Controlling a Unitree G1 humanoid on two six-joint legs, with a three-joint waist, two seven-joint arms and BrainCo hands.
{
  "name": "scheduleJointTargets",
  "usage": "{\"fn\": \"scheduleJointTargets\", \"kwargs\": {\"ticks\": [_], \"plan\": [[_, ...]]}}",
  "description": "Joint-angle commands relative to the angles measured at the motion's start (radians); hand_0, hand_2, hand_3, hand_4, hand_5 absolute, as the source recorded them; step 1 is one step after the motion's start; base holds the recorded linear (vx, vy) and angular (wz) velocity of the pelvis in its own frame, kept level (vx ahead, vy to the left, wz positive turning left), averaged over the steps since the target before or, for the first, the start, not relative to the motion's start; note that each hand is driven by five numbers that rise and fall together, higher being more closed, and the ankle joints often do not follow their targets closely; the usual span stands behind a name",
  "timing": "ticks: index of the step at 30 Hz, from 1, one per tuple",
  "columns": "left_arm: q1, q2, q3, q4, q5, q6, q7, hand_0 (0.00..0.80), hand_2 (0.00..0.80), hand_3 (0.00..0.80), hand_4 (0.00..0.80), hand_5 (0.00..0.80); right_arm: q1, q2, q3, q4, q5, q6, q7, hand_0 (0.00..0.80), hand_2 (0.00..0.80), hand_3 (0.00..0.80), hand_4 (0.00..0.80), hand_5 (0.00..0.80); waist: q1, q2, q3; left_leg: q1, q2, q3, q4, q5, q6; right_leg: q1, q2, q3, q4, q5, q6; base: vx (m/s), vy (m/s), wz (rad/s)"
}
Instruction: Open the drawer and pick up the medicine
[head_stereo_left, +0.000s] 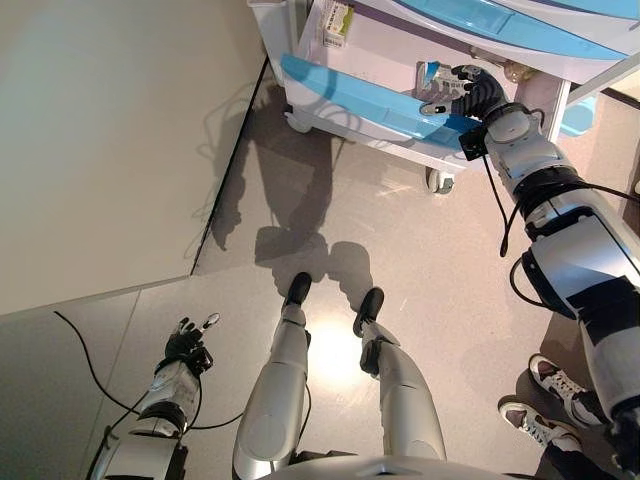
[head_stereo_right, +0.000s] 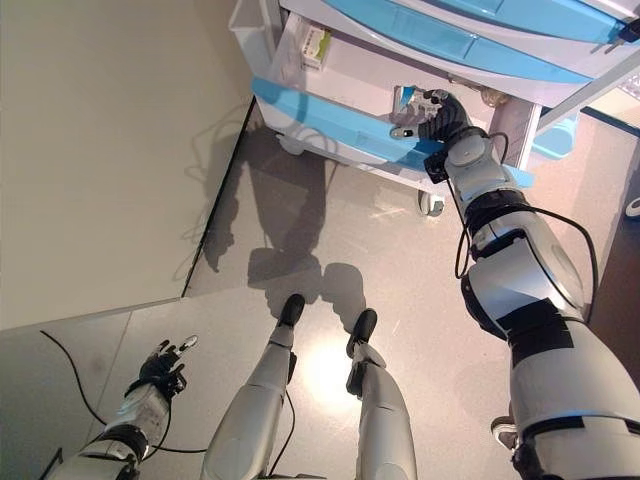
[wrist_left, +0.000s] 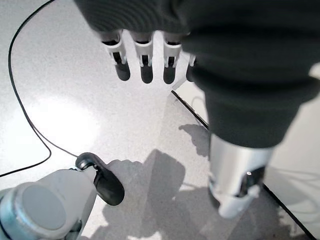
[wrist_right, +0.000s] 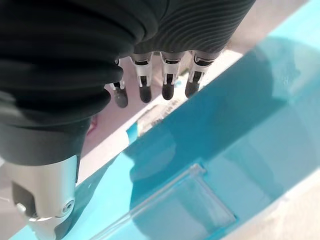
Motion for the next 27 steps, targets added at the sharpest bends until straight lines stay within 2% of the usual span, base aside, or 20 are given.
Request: {"fn": "scheduleJointTargets", "kwargs": {"ticks": [1, 3, 5, 7, 13, 14, 17, 24, 27], "plan": [[-0.008, 0.022, -0.001, 0.017, 0.001, -0.025, 0.022, 0.000, 0.000, 0.000, 0.000, 0.000, -0.056, -0.055, 0.017, -0.028, -0.120, -0.035, -0.110, 0.000, 0.000, 0.000, 0.000, 0.000, -0.014, 0.013, 0.032, 0.024, -0.049, 0.010, -0.090, 0.039, 0.045, 0.033, 0.005, -0.012, 0.110, -0.101, 0.038, 0.000, 0.000, 0.00], [-0.005, 0.018, 0.001, 0.009, 0.008, -0.029, 0.030, 0.000, 0.000, 0.000, 0.000, 0.000, -0.051, -0.064, 0.033, -0.070, -0.174, -0.036, -0.135, 0.000, 0.000, 0.000, 0.000, 0.000, -0.016, 0.015, 0.034, 0.024, -0.049, 0.011, -0.090, 0.040, 0.045, 0.031, 0.005, -0.012, 0.111, -0.101, 0.039, 0.000, 0.000, 0.00], [0.002, 0.007, 0.000, -0.012, 0.025, -0.042, 0.043, 0.000, 0.000, 0.000, 0.000, 0.000, -0.017, -0.110, 0.071, -0.184, -0.329, -0.033, -0.178, 0.000, 0.000, 0.000, 0.000, 0.000, -0.021, 0.021, 0.037, 0.020, -0.050, 0.009, -0.090, 0.041, 0.044, 0.029, 0.003, -0.012, 0.114, -0.103, 0.041, 0.000, 0.000, 0.00], [0.006, 0.003, 0.002, -0.018, 0.031, -0.049, 0.045, 0.000, 0.000, 0.000, 0.000, 0.000, 0.003, -0.133, 0.073, -0.224, -0.374, -0.031, -0.189, 0.000, 0.000, 0.000, 0.000, 0.000, -0.019, 0.025, 0.039, 0.019, -0.053, 0.003, -0.090, 0.040, 0.044, 0.030, 0.001, -0.015, 0.115, -0.105, 0.042, 0.000, 0.000, 0.00], [-0.003, 0.005, 0.012, -0.013, 0.008, -0.057, 0.051, 0.000, 0.000, 0.000, 0.000, 0.000, 0.023, -0.102, -0.012, -0.191, -0.191, -0.049, -0.144, 0.000, 0.000, 0.000, 0.000, 0.000, -0.013, 0.030, 0.043, 0.015, -0.056, 0.000, -0.086, 0.040, 0.043, 0.024, -0.002, -0.019, 0.122, -0.107, 0.042, 0.000, 0.000, 0.00], [-0.009, 0.008, 0.010, -0.006, 0.002, -0.053, 0.045, 0.000, 0.000, 0.000, 0.000, 0.000, 0.012, -0.073, -0.017, -0.123, -0.121, -0.043, -0.097, 0.000, 0.000, 0.000, 0.000, 0.000, -0.010, 0.028, 0.044, 0.014, -0.054, 0.002, -0.084, 0.039, 0.044, 0.023, -0.002, -0.018, 0.122, -0.105, 0.040, 0.000, 0.000, 0.00], [-0.015, 0.012, -0.002, 0.008, -0.007, -0.038, 0.026, 0.000, 0.000, 0.000, 0.000, 0.000, -0.039, -0.032, -0.011, -0.005, -0.044, -0.028, -0.040, 0.000, 0.000, 0.000, 0.000, 0.000, -0.005, 0.025, 0.040, 0.016, -0.052, 0.006, -0.082, 0.036, 0.045, 0.021, 0.000, -0.018, 0.122, -0.106, 0.039, 0.000, 0.000, 0.00], [-0.022, 0.011, -0.008, 0.020, -0.009, -0.029, 0.020, 0.000, 0.000, 0.000, 0.000, 0.000, -0.061, -0.012, -0.050, 0.032, 0.058, -0.038, -0.039, 0.000, 0.000, 0.000, 0.000, 0.000, -0.008, 0.024, 0.037, 0.019, -0.050, 0.013, -0.077, 0.030, 0.046, 0.019, 0.001, -0.010, 0.129, -0.109, 0.039, 0.000, 0.000, 0.00], [-0.024, 0.012, -0.009, 0.023, -0.012, -0.029, 0.023, 0.000, 0.000, 0.000, 0.000, 0.000, -0.053, -0.008, -0.130, 0.058, 0.211, -0.050, -0.036, 0.000, 0.000, 0.000, 0.000, 0.000, -0.008, 0.028, 0.036, 0.024, -0.050, 0.020, -0.076, 0.024, 0.048, 0.018, 0.002, -0.009, 0.129, -0.107, 0.041, -0.032, 0.017, -0.01]]}}
